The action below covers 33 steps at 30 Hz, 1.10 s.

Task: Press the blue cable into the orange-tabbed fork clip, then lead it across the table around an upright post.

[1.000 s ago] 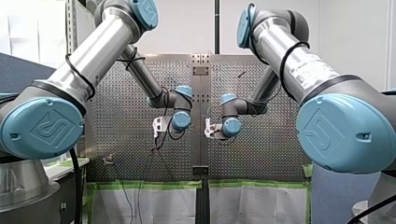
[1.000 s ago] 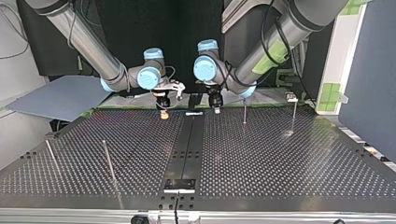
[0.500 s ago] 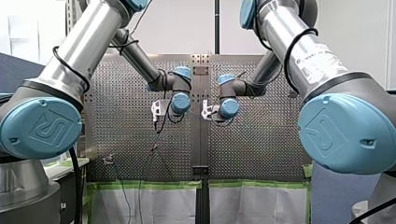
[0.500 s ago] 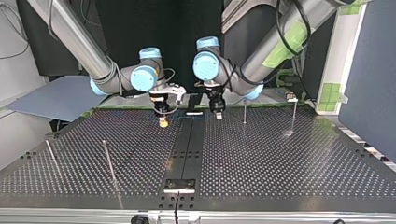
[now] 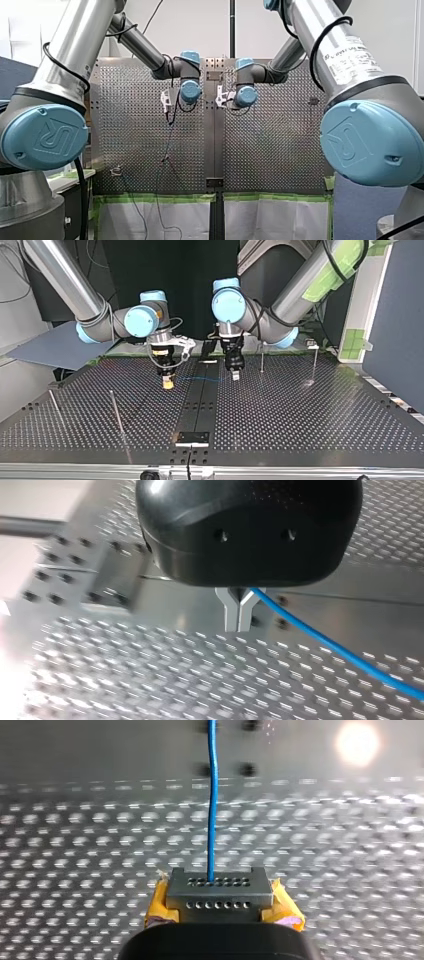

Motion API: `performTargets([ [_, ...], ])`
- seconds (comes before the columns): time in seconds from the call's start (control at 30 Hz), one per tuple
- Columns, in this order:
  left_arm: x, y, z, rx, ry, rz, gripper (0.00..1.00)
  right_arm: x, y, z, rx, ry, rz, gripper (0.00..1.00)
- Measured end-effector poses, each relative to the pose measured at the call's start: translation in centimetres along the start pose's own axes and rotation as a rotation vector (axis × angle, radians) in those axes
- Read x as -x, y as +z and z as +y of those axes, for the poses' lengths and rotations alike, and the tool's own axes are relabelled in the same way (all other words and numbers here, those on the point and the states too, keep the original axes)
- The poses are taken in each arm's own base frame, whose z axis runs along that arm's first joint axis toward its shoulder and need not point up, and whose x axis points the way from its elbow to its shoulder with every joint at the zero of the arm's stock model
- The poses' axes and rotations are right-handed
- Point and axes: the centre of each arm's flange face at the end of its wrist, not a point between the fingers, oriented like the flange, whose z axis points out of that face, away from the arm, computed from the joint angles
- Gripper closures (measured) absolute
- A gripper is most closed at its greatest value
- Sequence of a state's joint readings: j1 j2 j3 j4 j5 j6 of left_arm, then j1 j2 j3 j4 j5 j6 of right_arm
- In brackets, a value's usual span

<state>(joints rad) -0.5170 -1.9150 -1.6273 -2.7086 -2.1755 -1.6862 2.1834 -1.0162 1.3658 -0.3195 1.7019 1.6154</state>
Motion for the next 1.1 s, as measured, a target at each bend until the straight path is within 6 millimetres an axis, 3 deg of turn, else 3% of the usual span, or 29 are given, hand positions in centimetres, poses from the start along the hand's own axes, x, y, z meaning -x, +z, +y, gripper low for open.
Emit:
performTargets([
  [0.37, 7.8, -0.6, -0.2, -0.037, -0.070, -0.100, 1.00, -8.4, -1.9, -0.3, -0.009, 0.009, 0.103, 1.00],
  [0.6, 9.2, -0.5, -0.4, -0.050, -0.074, -0.109, 1.00, -14.0, -3.6, 0.0, -0.008, 0.018, 0.173, 1.00],
  [1.1, 14.1, 1.0, -2.5, -0.138, -0.081, -0.122, 1.00, -23.0, -7.8, 2.6, 0.028, 0.032, 0.286, 1.00],
])
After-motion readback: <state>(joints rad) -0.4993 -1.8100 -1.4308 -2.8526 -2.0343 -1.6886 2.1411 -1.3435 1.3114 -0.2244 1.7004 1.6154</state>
